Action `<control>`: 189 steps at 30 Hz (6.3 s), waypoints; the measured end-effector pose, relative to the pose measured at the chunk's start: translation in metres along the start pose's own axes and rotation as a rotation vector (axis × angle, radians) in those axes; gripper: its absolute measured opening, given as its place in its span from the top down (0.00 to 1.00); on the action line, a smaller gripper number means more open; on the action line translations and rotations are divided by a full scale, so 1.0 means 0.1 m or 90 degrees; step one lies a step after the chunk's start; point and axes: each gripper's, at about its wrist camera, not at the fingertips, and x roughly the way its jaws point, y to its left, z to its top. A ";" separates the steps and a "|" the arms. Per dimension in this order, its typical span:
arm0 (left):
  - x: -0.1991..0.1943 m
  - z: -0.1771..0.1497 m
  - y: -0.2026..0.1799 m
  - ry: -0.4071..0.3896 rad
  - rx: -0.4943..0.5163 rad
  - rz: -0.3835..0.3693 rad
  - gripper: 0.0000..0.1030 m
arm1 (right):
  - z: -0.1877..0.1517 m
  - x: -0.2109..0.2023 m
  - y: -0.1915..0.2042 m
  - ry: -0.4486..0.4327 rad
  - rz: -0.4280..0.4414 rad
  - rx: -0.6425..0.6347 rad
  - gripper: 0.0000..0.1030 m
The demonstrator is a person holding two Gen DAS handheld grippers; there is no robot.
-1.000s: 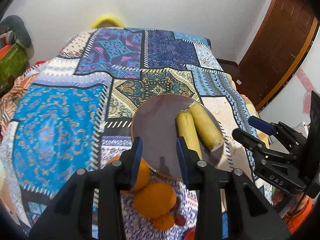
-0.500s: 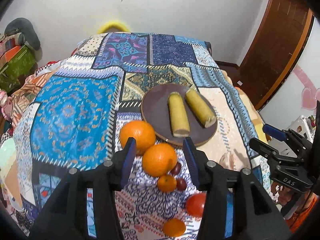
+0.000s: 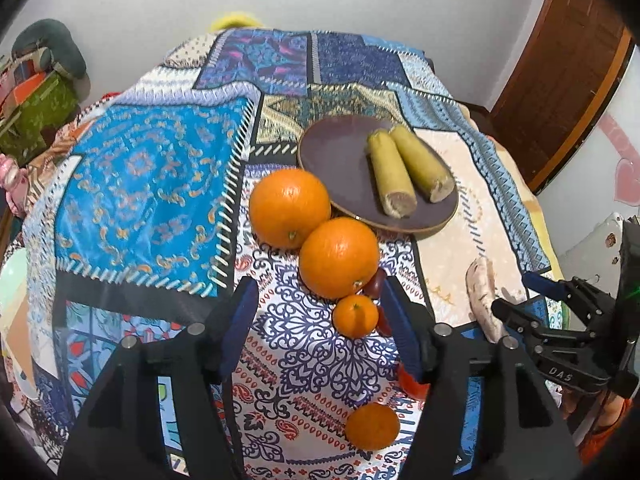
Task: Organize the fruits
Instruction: 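Grasp the pink pomelo segment with the right tool while the left tool approaches a large orange, then grasp the large orange with the left tool and lift it, then lower the orange onto the plate with the left tool while the right tool places the pomelo segment, then grasp a second large orange with the left tool while the right tool grasps a red tomato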
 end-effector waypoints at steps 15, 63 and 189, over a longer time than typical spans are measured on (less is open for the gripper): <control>0.53 0.03 -0.08 0.057 -0.021 -0.028 0.35 | -0.15 0.34 -0.08 0.033 0.017 0.030 0.35; 0.08 0.24 -0.15 -0.038 -0.017 -0.059 0.40 | 0.30 -0.06 -0.11 -0.081 0.044 0.004 0.81; -0.13 -0.16 0.35 -0.018 -0.025 0.003 0.34 | 0.04 -0.20 0.67 -0.058 0.099 -0.096 0.45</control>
